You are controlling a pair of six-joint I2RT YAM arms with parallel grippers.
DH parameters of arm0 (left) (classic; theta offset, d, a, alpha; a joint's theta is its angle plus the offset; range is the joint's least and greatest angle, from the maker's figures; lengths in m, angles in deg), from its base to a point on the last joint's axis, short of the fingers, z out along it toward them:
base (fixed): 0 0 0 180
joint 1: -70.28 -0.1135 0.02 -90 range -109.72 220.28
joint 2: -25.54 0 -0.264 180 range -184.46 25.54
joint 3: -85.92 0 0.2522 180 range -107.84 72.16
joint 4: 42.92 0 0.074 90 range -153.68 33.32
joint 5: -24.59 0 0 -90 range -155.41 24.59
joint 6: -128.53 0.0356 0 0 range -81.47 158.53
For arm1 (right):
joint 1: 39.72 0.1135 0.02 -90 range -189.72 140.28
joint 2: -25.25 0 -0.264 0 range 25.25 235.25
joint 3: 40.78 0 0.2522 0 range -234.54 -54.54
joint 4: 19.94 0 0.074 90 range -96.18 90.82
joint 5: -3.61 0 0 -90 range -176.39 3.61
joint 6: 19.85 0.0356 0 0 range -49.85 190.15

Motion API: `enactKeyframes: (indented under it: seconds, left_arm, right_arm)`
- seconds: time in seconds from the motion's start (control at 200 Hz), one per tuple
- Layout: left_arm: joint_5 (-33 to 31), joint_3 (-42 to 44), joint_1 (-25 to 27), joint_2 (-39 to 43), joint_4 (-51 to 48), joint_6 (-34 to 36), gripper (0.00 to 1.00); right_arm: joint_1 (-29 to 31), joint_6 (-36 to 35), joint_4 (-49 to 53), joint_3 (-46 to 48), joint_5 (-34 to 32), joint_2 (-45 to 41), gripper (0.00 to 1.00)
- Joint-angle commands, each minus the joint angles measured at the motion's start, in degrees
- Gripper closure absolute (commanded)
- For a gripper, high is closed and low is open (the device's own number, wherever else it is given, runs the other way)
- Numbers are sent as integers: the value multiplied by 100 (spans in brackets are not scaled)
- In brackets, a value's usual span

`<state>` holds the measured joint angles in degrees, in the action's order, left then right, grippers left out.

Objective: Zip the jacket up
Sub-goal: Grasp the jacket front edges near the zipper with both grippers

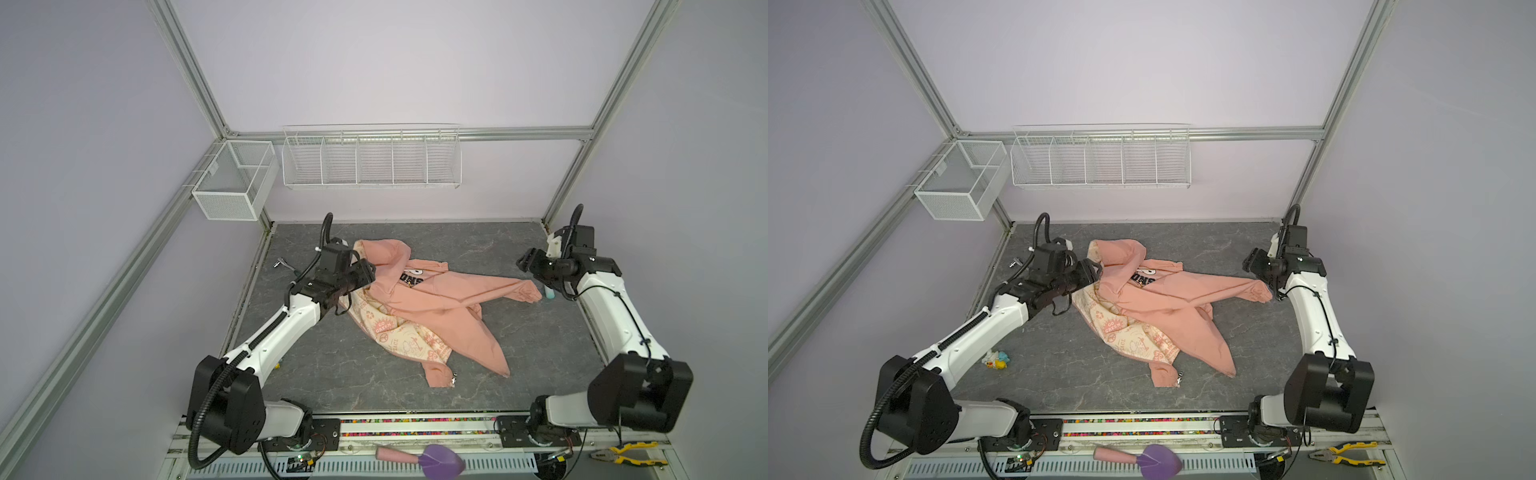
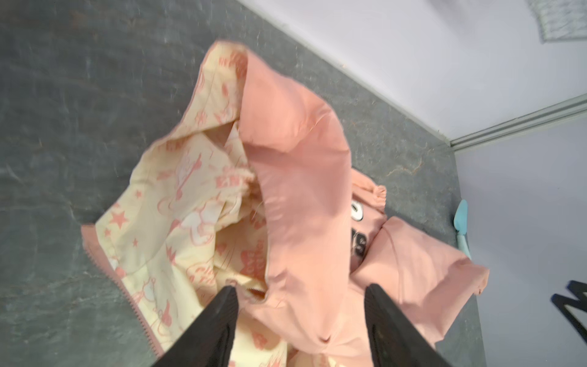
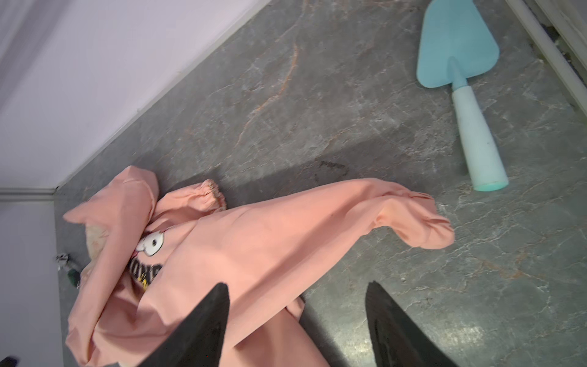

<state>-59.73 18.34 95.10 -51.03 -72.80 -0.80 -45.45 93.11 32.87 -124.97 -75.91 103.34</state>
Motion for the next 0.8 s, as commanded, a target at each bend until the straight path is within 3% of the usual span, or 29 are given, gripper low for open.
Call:
enactKeyframes:
  seconds: [0.0,0.25,0.445,0.62,0.7,0.8]
  left_arm:
    - [491,806,33,351,881,-320,35]
    - [713,1823,129,412,2120,-698,35]
    - [870,1884,129,15,2845,-847,34]
    - [1018,1564,137,-475,2974,-793,35]
    - [1100,1373,145,-716,2971,-741,42]
    - [1171,1134,140,-904,2966,-709,67]
  right_arm:
    - [423,-252,244,457,74,-509,29]
    - [1479,38,350,1919,-80,-1599,25]
    - [1929,308,241,2827,-182,-1876,20]
    - [2042,349,29,3087,-330,-1583,19]
    - [2072,342,-168,3106,-377,-1306,19]
    - [2092,310,-356,3086,-465,-907,19]
